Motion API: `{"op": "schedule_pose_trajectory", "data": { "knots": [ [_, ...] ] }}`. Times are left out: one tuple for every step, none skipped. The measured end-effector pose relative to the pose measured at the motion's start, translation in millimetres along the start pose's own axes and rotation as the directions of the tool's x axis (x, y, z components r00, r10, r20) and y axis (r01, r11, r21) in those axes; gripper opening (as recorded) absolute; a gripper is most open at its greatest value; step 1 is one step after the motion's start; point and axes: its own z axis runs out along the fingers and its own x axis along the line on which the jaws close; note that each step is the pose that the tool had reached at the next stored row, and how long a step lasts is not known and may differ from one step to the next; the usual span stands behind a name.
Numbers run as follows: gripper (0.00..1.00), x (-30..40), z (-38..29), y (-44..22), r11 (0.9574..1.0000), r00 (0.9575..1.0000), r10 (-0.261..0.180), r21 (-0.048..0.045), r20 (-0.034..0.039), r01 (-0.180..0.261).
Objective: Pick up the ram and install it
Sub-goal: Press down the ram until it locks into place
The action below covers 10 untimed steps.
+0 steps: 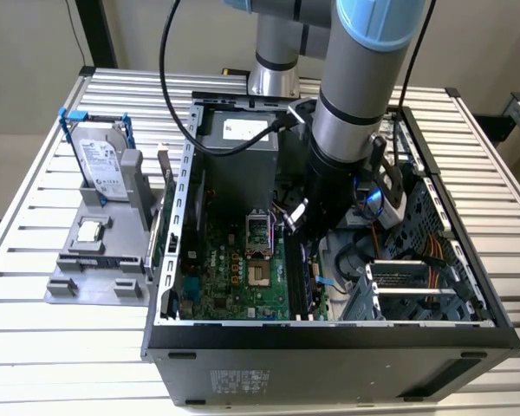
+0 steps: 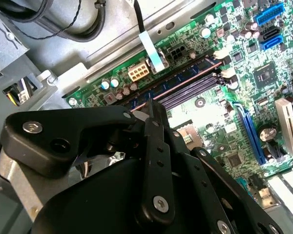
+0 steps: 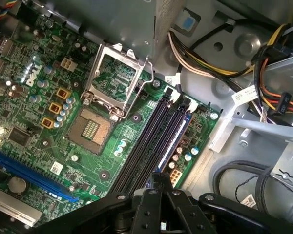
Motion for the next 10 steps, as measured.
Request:
{"op": "schedule_pose_trajectory", "data": {
  "knots": [
    [0.00, 0.0, 0.0, 0.0, 1.0000, 1.0000, -0.005, 0.0001, 0.0000, 0.005],
    [0.00, -0.1, 0.0, 0.0, 0.9999, 0.9999, -0.010, 0.0001, 0.0001, 0.010],
    [0.00, -0.1, 0.0, 0.0, 0.9999, 0.9999, -0.014, 0.0002, 0.0001, 0.014],
    [0.00, -0.1, 0.0, 0.1, 0.9999, 0.9999, -0.017, 0.0002, 0.0002, 0.017],
    [0.00, -0.1, 0.0, 0.1, 0.9998, 0.9998, -0.021, 0.0003, 0.0002, 0.021],
    [0.00, -0.2, 0.0, 0.1, 0.9997, 0.9997, -0.024, 0.0003, 0.0003, 0.024],
    [0.00, -0.2, 0.0, 0.1, 0.9996, 0.9996, -0.029, 0.0004, 0.0003, 0.029],
    [0.00, -0.2, 0.0, 0.1, 0.9995, 0.9995, -0.033, 0.0005, 0.0004, 0.033],
    [0.00, -0.2, 0.0, 0.1, 0.9993, 0.9993, -0.037, 0.0005, 0.0003, 0.037],
    [0.00, -0.2, 0.0, 0.2, 0.9992, 0.9992, -0.039, 0.0006, 0.0004, 0.039]
  ]
}}
